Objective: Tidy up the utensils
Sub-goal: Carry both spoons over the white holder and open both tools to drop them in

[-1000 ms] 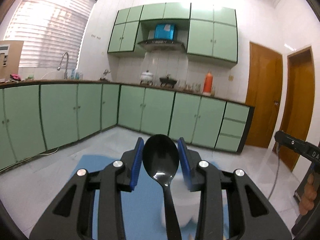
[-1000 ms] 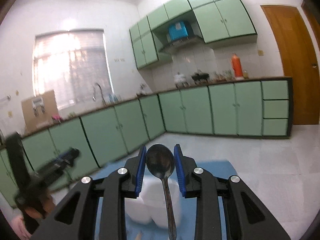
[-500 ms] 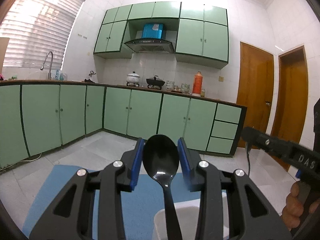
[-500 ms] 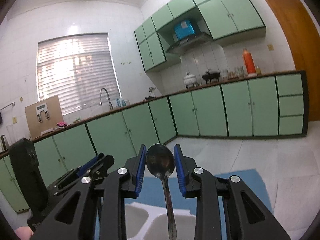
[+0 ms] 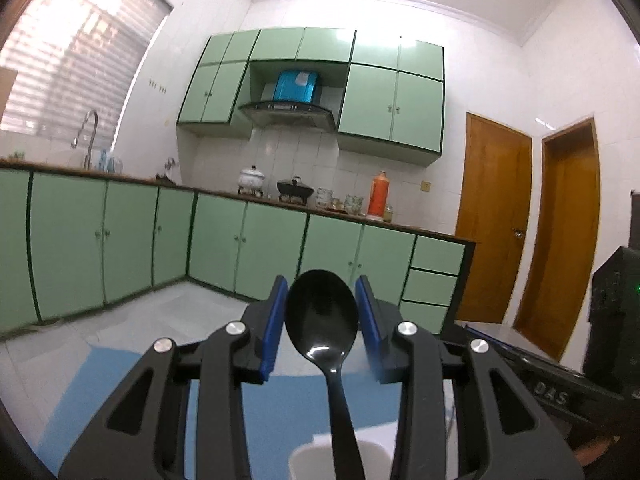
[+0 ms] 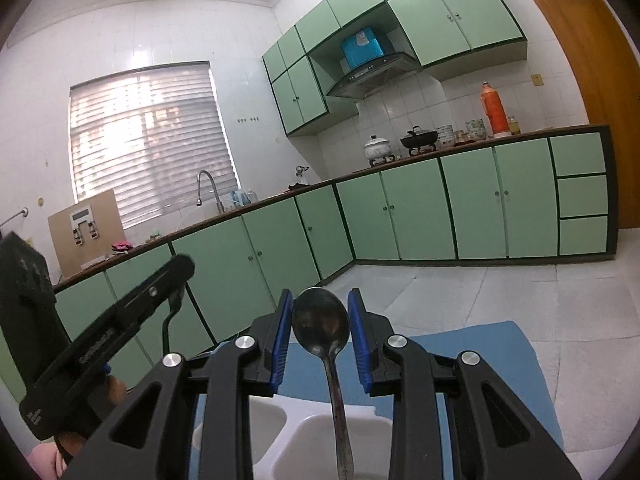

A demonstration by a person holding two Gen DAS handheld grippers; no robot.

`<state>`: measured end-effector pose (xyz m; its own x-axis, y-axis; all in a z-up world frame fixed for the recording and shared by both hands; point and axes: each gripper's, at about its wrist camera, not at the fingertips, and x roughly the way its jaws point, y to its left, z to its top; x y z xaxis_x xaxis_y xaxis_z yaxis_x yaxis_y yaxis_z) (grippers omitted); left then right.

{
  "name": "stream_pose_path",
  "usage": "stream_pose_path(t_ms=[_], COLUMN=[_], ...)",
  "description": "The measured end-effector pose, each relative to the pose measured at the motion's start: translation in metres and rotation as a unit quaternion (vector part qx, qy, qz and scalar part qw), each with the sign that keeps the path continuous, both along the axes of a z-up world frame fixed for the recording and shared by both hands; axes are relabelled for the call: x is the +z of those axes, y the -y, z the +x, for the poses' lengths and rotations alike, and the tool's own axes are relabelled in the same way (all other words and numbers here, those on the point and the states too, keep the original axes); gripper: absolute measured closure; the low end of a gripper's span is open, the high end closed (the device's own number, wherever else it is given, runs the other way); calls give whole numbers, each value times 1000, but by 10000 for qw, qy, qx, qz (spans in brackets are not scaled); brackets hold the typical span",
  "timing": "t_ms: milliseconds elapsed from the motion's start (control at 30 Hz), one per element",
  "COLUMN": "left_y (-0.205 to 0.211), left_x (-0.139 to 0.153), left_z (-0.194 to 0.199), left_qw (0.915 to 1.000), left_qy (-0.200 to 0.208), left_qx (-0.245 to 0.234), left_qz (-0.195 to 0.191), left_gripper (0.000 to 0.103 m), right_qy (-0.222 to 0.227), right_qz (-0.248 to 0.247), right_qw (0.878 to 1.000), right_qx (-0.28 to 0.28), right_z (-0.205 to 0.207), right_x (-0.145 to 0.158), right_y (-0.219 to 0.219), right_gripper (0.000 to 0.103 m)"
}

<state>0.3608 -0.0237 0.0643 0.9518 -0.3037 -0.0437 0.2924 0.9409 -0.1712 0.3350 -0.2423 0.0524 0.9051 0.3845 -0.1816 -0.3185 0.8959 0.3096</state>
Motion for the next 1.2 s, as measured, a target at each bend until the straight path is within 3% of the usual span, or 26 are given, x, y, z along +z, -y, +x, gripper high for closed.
stream_pose_path(t_ms=[133, 233, 500, 700, 933, 1200], left_y=[11, 11, 2, 5, -1, -7], left_x=[-9, -21, -40, -53, -54, -39], left_z=[20, 31, 24, 18, 9, -18], left_qw=[9996, 9993, 9982, 9961, 9951, 9953], left_qy=[0, -218, -531, -721, -890, -890], left_qx=[127, 82, -119, -173, -52, 68], left_qz=[235, 288, 268, 483, 438, 385], left_gripper=[69, 69, 69, 69, 68, 47], right_qy=[-60, -89, -273, -489, -552, -314], right_qz=[-33, -29, -69, -172, -238, -329], right_qw=[10000, 9999, 9996, 9987, 9981, 9988], right_qx=[-10, -39, -60, -23, -98, -167], right_z=[4, 6, 10, 12, 6, -23], right_x=[-5, -7, -17, -28, -28, -10], right_y=[-2, 1, 3, -2, -3, -3], right_gripper=[75, 75, 75, 75, 70, 69])
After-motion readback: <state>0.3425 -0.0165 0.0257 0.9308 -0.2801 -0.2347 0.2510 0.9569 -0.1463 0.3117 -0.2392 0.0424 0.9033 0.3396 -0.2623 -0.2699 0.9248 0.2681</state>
